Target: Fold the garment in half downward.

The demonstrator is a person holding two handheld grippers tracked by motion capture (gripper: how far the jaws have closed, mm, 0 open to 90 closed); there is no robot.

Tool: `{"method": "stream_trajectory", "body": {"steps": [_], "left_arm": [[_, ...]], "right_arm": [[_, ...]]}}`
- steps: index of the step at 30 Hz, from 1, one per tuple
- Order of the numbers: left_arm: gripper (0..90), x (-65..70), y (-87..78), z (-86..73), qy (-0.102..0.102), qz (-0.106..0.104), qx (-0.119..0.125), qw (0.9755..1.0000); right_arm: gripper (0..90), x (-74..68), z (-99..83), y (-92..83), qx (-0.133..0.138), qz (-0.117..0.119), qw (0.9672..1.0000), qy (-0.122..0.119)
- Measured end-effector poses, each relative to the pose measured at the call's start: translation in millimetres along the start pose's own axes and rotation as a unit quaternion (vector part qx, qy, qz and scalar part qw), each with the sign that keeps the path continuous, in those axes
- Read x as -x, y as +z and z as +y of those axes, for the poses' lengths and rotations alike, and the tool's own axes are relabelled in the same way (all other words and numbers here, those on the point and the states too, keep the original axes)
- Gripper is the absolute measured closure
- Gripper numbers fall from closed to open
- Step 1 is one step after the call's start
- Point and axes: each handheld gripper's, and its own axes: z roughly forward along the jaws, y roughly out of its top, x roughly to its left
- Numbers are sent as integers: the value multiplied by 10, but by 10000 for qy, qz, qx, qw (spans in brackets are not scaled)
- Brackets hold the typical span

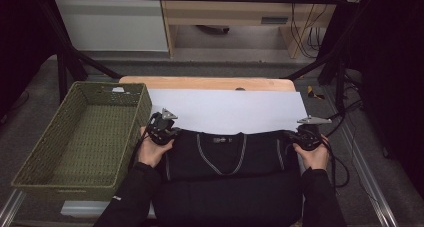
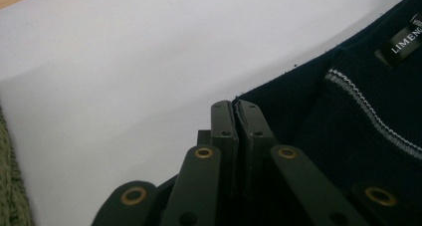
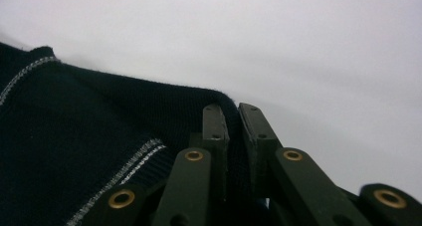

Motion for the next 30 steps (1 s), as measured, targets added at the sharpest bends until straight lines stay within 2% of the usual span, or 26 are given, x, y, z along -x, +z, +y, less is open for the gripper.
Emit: {"method": "stream_trajectory", "body": {"steps": [3, 5, 7, 9, 11, 13, 17, 19, 20, 21, 22, 23, 24, 25, 26, 30], "left_arm": [[865, -30, 65, 21, -15, 60, -8, 10000], [865, -80, 149, 42, -111, 75, -58, 9999], [864, -107, 193, 52, -133, 98, -7, 9999], [864, -138, 241, 61, -211, 70, 56, 9997], [863, -166, 296, 53, -189, 32, 123, 9997], [861, -183, 320, 46, -192, 13, 126, 9997], [841, -239, 403, -8, -239, -171, 93, 9995], [824, -246, 404, -30, -252, -134, 164, 9995], [761, -245, 392, -39, -205, -36, 236, 9995], [644, -244, 364, -49, -207, 70, 334, 9992], [605, -250, 320, -58, -235, 121, 409, 9988], [548, -268, 222, -83, -460, 23, 579, 9973], [495, -272, 168, -98, -547, -66, 654, 9963], [452, -272, 168, -98, -547, -66, 654, 9963], [396, -268, 68, -125, -638, -186, 655, 9956], [257, -197, -100, -188, -723, -461, 703, 9938]], "right_arm": [[827, 22, 39, 80, 40, -69, 10000, -52], [827, 40, 52, 143, 1, -94, 9999, -45], [827, 60, 49, 202, -27, -142, 9999, -64], [826, 76, 44, 249, -34, -192, 9998, -72], [825, 93, 40, 288, -27, -241, 9997, -56], [819, 111, 41, 316, -20, -234, 9997, -21], [785, 130, 23, 378, -1, -234, 9997, -83], [751, 131, 15, 393, -23, -222, 9997, -85], [704, 129, 9, 400, -55, -208, 9998, -57], [581, 127, 5, 376, 73, -307, 9995, -35], [528, 130, 7, 345, 155, -308, 9994, 25], [494, 128, 9, 303, 261, -294, 9992, 42], [468, 121, 8, 252, 392, -241, 9989, 68], [418, 106, 4, 202, 492, -141, 9986, 125], [369, 89, -2, 155, 557, -18, 9983, 149], [309, 15, -35, 21, 617, 195, 9979, 67]]}}
